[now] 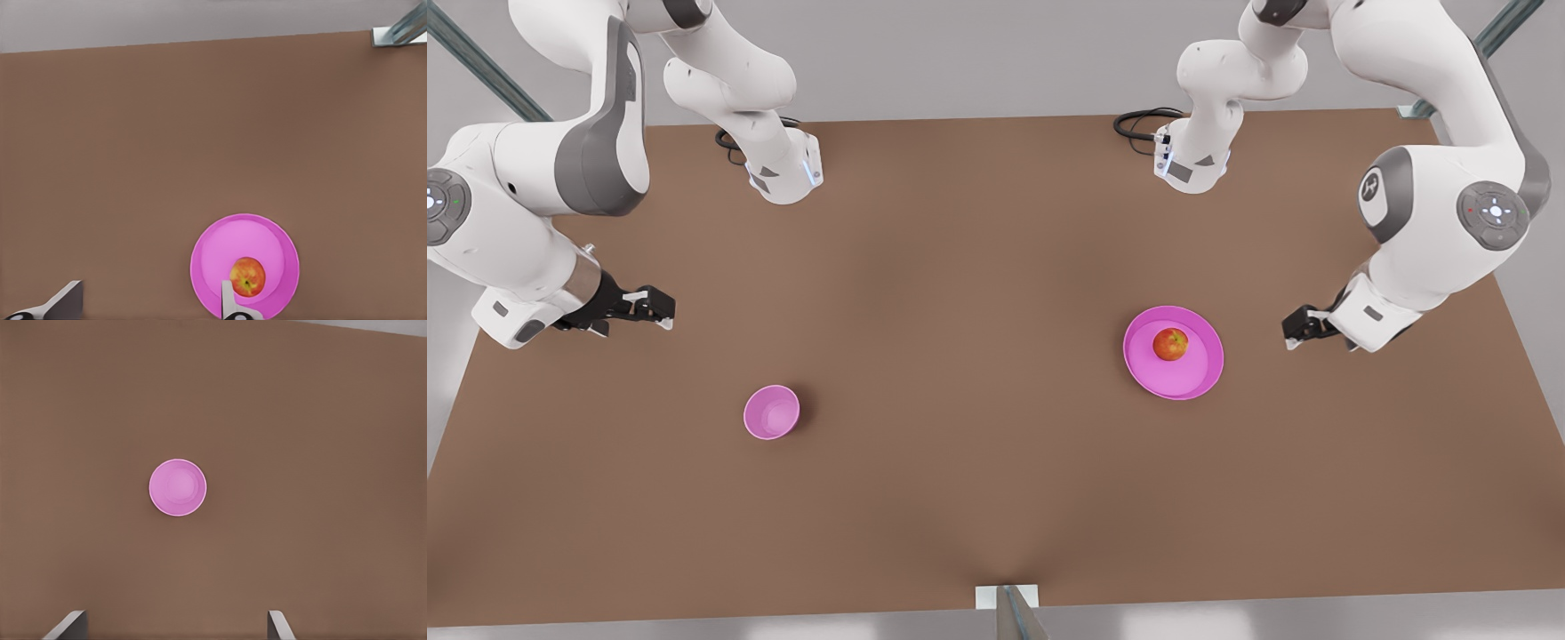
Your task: Use the left arm to pick up the apple from the plate, transfer it to the gripper of the right arm, and then use the right arm to place it into the bowl
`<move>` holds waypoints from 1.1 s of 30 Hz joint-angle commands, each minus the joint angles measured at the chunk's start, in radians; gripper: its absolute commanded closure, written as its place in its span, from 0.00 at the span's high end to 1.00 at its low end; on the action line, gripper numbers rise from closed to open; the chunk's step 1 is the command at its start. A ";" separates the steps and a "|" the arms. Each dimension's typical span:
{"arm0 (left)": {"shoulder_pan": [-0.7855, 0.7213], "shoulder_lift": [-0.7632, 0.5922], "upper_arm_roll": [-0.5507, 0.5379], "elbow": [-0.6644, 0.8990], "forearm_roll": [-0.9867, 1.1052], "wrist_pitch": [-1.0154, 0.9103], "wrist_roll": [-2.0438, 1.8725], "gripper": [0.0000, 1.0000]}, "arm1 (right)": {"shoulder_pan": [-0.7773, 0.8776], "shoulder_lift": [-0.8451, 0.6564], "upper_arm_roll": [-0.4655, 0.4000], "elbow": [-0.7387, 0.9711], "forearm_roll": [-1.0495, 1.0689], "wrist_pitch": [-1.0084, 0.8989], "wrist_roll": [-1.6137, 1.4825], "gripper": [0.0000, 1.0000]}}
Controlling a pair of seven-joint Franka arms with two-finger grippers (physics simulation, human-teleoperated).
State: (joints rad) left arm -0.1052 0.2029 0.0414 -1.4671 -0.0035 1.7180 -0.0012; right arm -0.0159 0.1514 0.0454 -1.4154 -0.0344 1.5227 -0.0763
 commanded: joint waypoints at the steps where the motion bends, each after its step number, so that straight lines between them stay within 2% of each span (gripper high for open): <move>1: -0.001 -0.005 0.000 -0.007 -0.001 0.005 0.029 1.00 | -0.004 -0.001 -0.002 0.001 0.001 0.001 -0.017 1.00; 2: -0.004 -0.008 0.000 -0.016 -0.003 0.006 0.029 1.00 | -0.007 -0.001 -0.001 0.000 0.001 -0.001 -0.025 1.00; 3: -0.007 -0.033 -0.021 -0.091 -0.009 0.028 0.006 1.00 | -0.007 0.002 -0.001 0.001 0.001 0.001 -0.025 1.00; 5: -0.010 -0.063 -0.063 -0.320 -0.088 0.243 -0.144 1.00 | -0.009 0.002 -0.001 0.001 0.001 0.001 -0.027 1.00; 7: -0.031 -0.037 -0.087 -0.417 -0.115 0.367 -0.309 1.00 | -0.009 0.004 -0.001 0.001 0.001 0.001 -0.025 1.00; 11: -0.028 0.062 -0.086 -0.467 -0.173 0.479 -0.315 1.00 | -0.006 0.004 0.002 0.003 0.001 0.001 -0.022 1.00; 13: -0.033 0.067 -0.086 -0.567 -0.179 0.584 -0.315 1.00 | -0.004 0.004 0.002 0.003 0.001 0.001 -0.020 1.00; 19: -0.071 0.089 -0.087 -0.665 -0.179 0.689 -0.315 1.00 | -0.006 0.004 0.002 0.003 0.001 0.001 -0.023 1.00; 26: -0.074 0.127 -0.084 -0.733 -0.168 0.706 -0.312 1.00 | -0.007 0.004 0.002 0.003 0.001 0.001 -0.025 1.00; 33: -0.085 0.181 -0.084 -0.737 -0.168 0.706 -0.313 1.00 | -0.007 0.004 0.002 0.003 0.001 0.001 -0.025 1.00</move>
State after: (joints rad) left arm -0.1891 0.3795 -0.0429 -2.2053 -0.1742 2.4086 -0.2465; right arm -0.0216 0.1560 0.0475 -1.4133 -0.0344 1.5237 -0.0961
